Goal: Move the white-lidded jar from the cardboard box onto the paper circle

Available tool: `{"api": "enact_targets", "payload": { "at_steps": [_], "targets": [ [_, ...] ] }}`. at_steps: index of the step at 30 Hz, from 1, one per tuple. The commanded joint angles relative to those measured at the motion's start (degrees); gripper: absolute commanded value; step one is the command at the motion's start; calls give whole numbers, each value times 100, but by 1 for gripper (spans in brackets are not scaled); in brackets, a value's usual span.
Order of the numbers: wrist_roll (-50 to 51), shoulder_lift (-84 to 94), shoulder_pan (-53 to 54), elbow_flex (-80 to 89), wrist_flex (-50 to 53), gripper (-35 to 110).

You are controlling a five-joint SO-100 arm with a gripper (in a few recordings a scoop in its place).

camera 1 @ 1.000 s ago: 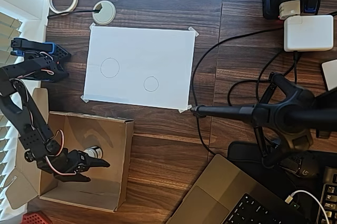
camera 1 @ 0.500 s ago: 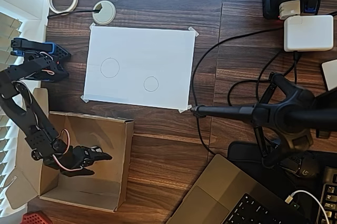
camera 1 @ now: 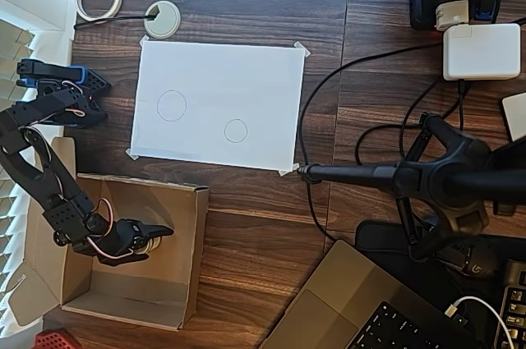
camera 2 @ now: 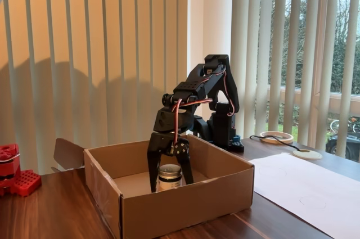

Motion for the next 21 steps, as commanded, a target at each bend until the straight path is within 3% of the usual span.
{"api": "enact_targets", "payload": {
  "at_steps": [1, 13, 21],
  "targets": [
    [-167, 413, 132, -88, 105, 36],
    [-448, 475, 141, -35, 141, 33],
    [-501, 492, 105, -26, 185, 20]
  ]
}}
